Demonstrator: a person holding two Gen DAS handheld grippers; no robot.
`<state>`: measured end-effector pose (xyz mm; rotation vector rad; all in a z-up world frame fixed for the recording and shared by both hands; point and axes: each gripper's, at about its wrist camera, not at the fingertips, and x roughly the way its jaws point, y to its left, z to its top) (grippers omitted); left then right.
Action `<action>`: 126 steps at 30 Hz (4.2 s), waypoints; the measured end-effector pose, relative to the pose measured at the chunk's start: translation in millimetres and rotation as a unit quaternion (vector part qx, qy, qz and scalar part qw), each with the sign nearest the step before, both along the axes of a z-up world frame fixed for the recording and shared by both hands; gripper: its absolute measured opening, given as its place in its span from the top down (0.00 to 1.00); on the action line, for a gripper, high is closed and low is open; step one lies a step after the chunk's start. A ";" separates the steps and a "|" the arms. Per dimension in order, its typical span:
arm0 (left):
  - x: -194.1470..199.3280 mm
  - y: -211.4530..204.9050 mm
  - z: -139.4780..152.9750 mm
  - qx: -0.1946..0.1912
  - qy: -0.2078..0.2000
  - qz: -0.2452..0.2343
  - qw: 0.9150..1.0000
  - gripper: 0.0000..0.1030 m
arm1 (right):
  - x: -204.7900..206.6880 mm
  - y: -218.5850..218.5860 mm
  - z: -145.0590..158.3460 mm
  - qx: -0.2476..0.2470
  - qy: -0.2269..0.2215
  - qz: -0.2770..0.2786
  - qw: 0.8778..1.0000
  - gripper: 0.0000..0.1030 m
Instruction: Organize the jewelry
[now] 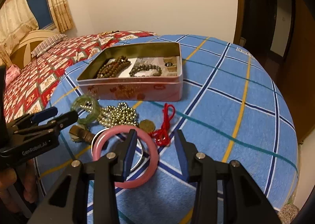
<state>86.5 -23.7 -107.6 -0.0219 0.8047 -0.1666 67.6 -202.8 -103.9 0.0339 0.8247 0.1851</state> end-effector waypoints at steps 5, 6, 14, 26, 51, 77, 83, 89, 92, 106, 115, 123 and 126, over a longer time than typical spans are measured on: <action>8.8 -9.4 -9.4 0.005 0.023 -0.021 0.999 0.48 | 0.9 5.9 -8.8 -0.005 0.013 0.006 1.000 0.61; 9.4 -9.6 -10.4 0.004 0.024 -0.023 0.999 0.48 | 2.2 6.3 -11.7 -0.005 0.018 0.007 1.000 0.63; 7.0 -17.9 -11.3 -0.005 0.022 -0.070 0.997 0.83 | 3.4 8.8 -19.4 -0.003 0.032 0.018 0.999 0.84; -3.1 -1.3 12.4 -0.036 -0.013 -0.066 0.997 0.90 | -6.8 12.3 -1.3 -0.003 -0.003 0.024 1.000 0.88; -6.0 12.4 38.4 -0.007 -0.067 -0.050 0.996 0.99 | -5.7 4.8 32.6 -0.040 -0.059 0.008 0.997 0.88; 3.8 -4.4 -10.9 0.036 0.011 -0.072 0.997 0.95 | -8.6 6.5 12.0 -0.016 -0.037 0.024 0.999 0.88; -3.8 -2.8 -3.8 -0.007 0.010 -0.085 0.996 0.95 | -10.5 7.3 15.7 -0.017 -0.043 0.025 0.999 0.88; -7.6 -2.2 28.1 0.006 -0.036 -0.078 0.996 0.95 | -10.7 7.3 25.7 -0.031 -0.054 0.027 0.998 0.88; -7.2 -1.4 45.1 0.020 -0.064 -0.071 0.995 0.95 | -9.2 9.0 34.1 -0.043 -0.066 0.028 0.997 0.88; 28.4 -17.9 65.7 0.066 -0.128 -0.078 0.986 0.95 | 26.0 20.3 60.9 -0.133 -0.115 0.038 0.984 0.88; 58.7 -26.4 60.2 0.064 -0.126 -0.084 0.986 0.95 | 59.3 19.6 60.4 -0.169 -0.115 0.038 0.978 0.88; 79.0 -38.8 54.9 0.070 -0.121 -0.083 0.987 0.95 | 84.1 16.4 54.3 -0.191 -0.105 0.038 0.975 0.88; 87.6 -41.3 50.1 0.073 -0.115 -0.082 0.987 0.95 | 92.8 15.3 53.1 -0.190 -0.101 0.037 0.976 0.88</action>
